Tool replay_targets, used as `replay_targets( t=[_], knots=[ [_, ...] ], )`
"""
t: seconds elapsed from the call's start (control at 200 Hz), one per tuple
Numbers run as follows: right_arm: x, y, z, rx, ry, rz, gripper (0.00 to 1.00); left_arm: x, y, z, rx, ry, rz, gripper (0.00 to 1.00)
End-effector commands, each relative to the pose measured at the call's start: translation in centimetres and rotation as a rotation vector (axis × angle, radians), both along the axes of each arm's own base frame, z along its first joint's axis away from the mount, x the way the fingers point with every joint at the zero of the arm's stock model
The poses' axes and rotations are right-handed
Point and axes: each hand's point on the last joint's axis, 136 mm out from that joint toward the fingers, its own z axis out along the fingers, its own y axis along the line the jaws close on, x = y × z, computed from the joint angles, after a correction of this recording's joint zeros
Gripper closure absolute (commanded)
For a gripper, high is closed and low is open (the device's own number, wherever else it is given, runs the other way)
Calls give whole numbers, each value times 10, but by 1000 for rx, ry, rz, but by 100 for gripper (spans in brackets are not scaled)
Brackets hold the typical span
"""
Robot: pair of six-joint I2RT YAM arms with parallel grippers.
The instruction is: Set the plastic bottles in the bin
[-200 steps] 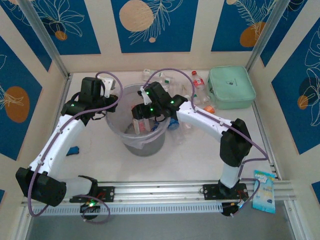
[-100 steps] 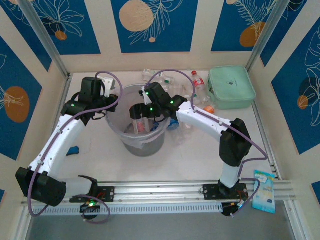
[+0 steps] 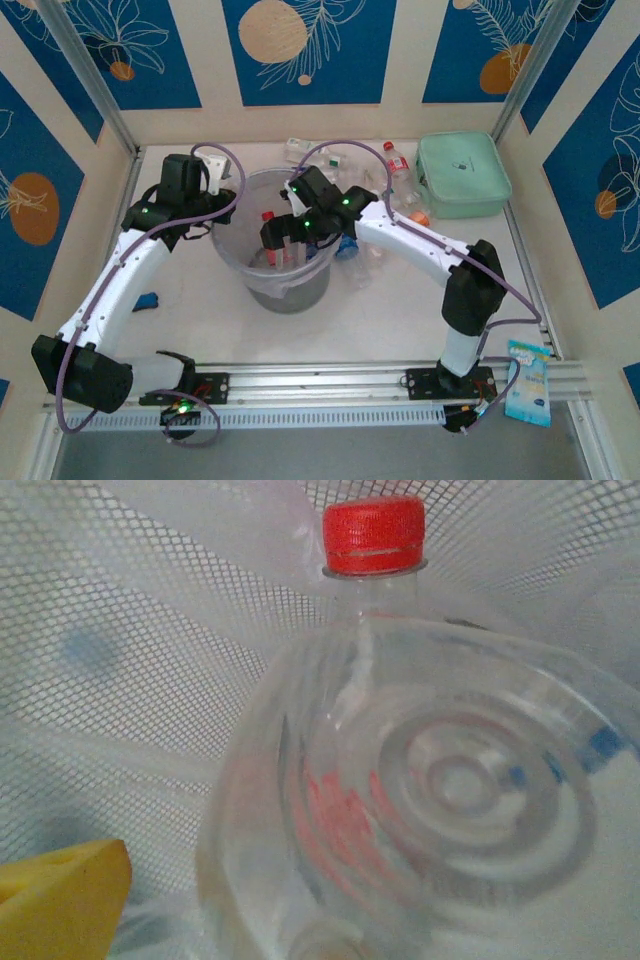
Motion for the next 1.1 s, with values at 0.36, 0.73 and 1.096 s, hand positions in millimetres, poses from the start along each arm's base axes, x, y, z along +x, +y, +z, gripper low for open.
replay_targets(
  t=[0.36,0.73,1.096],
  knots=[
    [-28,14,52,239,82,112,37,-2,11,-14,45,31,2,100],
    [-32,46,23,294,196,180,57,-2,11,-13,43,30,4,100],
    [-10,-12,101,194,-132,103,51,-1,14,-16,50,36,11,100]
  ],
)
